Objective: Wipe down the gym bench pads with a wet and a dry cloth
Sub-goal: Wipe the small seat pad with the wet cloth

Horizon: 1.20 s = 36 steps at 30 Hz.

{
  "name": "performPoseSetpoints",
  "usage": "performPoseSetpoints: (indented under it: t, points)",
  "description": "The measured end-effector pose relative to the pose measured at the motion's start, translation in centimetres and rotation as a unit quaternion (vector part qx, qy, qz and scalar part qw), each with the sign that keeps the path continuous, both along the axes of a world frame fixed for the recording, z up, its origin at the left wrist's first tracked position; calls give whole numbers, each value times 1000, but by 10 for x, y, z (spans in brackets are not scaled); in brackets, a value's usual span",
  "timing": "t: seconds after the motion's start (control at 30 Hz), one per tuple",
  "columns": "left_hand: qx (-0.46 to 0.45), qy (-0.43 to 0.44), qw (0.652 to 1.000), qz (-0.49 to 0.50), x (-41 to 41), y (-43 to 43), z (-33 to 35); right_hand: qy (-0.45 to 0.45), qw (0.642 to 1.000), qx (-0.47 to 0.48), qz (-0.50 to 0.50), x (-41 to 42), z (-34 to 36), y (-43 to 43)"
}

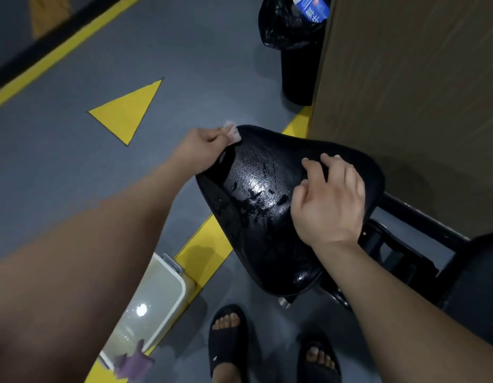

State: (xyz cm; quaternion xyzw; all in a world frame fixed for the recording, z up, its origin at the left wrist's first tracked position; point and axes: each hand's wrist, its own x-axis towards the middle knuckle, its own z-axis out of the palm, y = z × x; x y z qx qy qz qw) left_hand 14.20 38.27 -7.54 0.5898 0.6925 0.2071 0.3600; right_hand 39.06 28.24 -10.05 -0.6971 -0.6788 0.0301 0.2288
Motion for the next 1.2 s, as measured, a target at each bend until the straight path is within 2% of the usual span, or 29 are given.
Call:
performPoseSetpoints:
  t: [0.13,0.2,0.27,0.37,0.47,0.7,0.8,0.93,1.03,1.1,1.2]
  points:
    - [26,5,996,82,6,1,-3,3,1000,-3,-4,2,1,0]
    - [16,-21,997,69,12,16,-9,5,1000,1,-4,1,-1,0]
    - [6,-11,1000,20,19,28,-6,6,1000,9,-5,0,-3,1]
    - [-39,58,996,-48,30,47,0,11,1000,24,-13,0,-6,2]
    - [-85,84,991,-63,34,53,3,13,1000,25,-14,0,-7,2]
    - [-143,-62,987,40,-12,15,2,8,999,34,-16,-1,-4,0]
    - [-169,-54,984,20,-16,6,-1,6,999,31,-15,1,-4,0]
    - [-121,-8,992,-22,7,35,3,4,999,34,-15,0,-7,1]
    - [-152,-27,987,-31,15,56,-2,11,999,45,-15,-1,-10,3]
    - [-192,-65,979,-4,12,56,-4,17,999,49,-15,-1,-11,3]
    - [-207,-164,964,45,-3,42,-14,17,998,54,-18,-2,-10,2]
